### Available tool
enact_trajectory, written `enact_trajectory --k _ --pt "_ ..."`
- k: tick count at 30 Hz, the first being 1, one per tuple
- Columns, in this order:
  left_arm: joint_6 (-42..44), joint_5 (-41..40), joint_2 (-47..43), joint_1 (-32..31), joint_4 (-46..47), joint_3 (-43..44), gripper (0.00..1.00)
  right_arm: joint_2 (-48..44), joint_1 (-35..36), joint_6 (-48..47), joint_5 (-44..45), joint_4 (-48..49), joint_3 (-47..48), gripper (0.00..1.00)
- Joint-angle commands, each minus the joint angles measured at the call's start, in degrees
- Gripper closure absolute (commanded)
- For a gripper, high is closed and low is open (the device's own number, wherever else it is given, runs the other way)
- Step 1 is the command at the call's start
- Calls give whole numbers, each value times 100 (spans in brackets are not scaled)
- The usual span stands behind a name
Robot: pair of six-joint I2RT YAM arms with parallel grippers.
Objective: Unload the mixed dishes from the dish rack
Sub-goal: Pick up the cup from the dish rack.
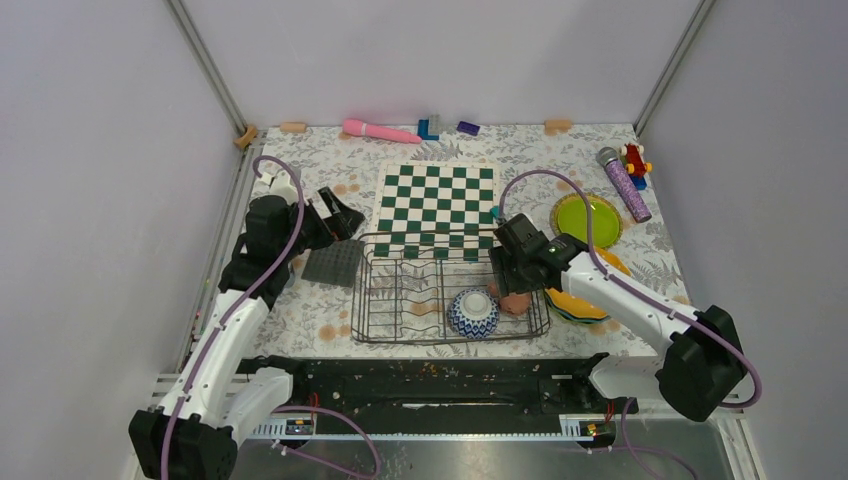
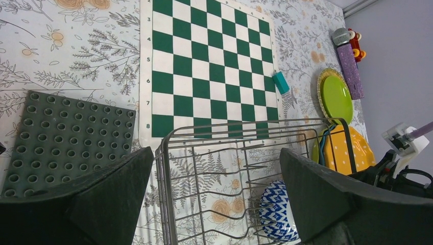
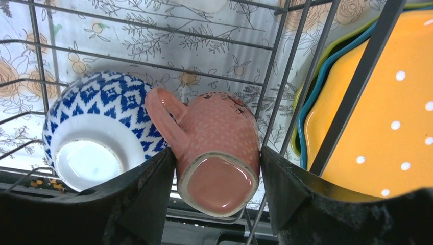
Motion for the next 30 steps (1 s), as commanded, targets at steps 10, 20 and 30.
enact_trajectory --k 10,20,30 --pt "38 83 137 -24 196 142 1 388 58 230 422 277 -205 29" --pt "37 131 131 -33 190 142 1 392 54 305 514 655 -298 27" --pt "-45 223 153 -33 228 133 1 -190 59 214 594 822 -264 75"
